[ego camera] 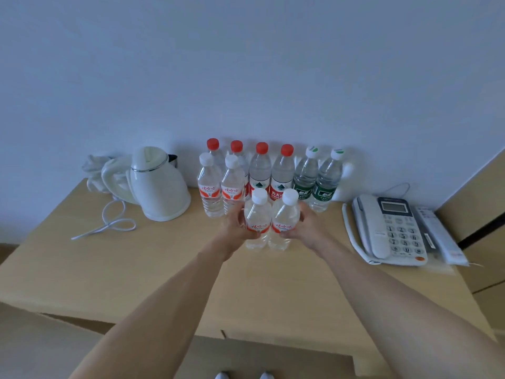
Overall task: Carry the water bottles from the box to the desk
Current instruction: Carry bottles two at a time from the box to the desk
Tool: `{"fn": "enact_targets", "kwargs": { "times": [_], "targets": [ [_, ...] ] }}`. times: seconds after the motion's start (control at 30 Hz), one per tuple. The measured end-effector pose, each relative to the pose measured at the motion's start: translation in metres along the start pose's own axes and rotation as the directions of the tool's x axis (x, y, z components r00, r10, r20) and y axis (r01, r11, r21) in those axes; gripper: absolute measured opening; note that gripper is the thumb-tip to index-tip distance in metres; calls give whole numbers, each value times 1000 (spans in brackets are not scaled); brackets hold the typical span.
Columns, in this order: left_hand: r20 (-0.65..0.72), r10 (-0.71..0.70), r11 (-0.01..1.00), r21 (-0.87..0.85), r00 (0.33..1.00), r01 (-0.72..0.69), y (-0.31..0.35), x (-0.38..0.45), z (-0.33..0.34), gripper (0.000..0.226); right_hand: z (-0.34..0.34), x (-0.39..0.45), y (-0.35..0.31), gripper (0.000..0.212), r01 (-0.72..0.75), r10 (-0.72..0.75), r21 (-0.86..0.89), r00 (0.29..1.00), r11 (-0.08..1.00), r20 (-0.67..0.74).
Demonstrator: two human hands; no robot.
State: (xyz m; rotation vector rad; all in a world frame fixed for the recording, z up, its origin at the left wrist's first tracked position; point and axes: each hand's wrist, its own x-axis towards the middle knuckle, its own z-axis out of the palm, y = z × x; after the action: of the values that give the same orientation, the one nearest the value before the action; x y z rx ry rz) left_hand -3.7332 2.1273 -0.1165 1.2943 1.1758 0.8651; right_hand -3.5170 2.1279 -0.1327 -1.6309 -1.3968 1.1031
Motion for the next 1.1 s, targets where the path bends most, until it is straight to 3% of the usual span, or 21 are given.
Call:
{"fn": "enact_targets", "kwargs": {
  "times": [0.1,0.3,0.47,0.57,0.67,0.73,0.8,1.1],
  "targets": [
    [67,-5,1000,18,998,3,-4,11,-6,80,0,2,0,94,-13,11,-56,999,998,-31],
    [196,-48,997,74,979,35,-5,23,-19,81,-2,4,-8,90,-27,26,-161,1000,987,-12],
    [183,11,945,321,983,-71,4,25,-21,78,-11,0,-21,84,6,-8,-178,1000,984,-10],
    [113,223,803,542,968,-248,21,23,-23,91,-20,-3,-39,73,110,-122,-272,992,956,-29],
    [168,490,486,762,856,-428,44,24,-24,83,-27,-6,-57,64,198,-220,-398,975,896,-11],
    [239,539,299,842,808,-448,59,27,-22,69,-29,-5,-64,58,241,-269,-457,963,856,4],
    [278,521,195,882,807,-430,68,30,-20,58,-29,-5,-68,49,258,-294,-511,956,820,11],
    [301,468,189,884,831,-427,79,41,-17,50,-29,-3,-72,38,236,-294,-524,955,819,-31]
  ]
}}
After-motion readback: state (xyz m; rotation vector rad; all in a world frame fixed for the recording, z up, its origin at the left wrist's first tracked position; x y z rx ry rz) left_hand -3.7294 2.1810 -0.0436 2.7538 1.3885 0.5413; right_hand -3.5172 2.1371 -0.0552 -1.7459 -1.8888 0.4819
